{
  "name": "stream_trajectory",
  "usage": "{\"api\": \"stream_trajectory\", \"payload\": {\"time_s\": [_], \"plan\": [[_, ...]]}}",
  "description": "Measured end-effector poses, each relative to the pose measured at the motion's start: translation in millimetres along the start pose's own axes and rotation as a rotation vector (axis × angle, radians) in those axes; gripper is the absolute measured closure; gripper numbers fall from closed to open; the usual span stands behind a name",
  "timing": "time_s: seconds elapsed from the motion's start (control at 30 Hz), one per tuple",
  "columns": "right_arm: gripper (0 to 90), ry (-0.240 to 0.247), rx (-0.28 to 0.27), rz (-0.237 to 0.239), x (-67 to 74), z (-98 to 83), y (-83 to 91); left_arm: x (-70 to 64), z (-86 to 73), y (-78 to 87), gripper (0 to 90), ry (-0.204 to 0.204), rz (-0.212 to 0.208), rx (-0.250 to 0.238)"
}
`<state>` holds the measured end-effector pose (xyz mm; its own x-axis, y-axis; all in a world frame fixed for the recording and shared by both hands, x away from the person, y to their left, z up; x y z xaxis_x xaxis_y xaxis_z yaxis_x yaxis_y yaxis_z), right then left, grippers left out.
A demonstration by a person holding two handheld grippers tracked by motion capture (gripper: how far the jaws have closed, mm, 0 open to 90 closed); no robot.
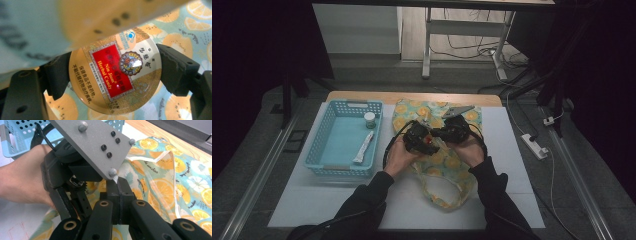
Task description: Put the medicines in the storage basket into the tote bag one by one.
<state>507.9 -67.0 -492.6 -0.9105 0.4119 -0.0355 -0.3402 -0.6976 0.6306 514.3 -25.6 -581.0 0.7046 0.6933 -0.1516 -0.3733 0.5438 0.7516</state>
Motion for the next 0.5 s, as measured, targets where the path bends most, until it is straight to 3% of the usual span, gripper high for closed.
{"api": "stream_trajectory", "payload": {"time_s": [0.1,0.5], "plan": [[90.0,-0.001,0.004,-0.001,-0.4,-0.7,-0.3,1.9,-0.8,-1.5,17.1,-0.006,0.026,-0.009],[90.0,-0.007,-0.007,-0.004,-2.2,0.7,3.3,-7.3,-1.4,15.9,10.3,-0.004,-0.016,-0.038]]}}
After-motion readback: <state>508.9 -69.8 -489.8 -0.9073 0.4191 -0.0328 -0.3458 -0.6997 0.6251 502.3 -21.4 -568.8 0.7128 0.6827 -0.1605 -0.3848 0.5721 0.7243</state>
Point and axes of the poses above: each handheld gripper's, and its own axes: y roughly backward along the jaws, z roughly out of its top, x roughly to its left, the point moved 10 cm from there along -y, roughly forward along the jaws, and after that the axes turned 4 degrees about y, right-handed, at the moved point
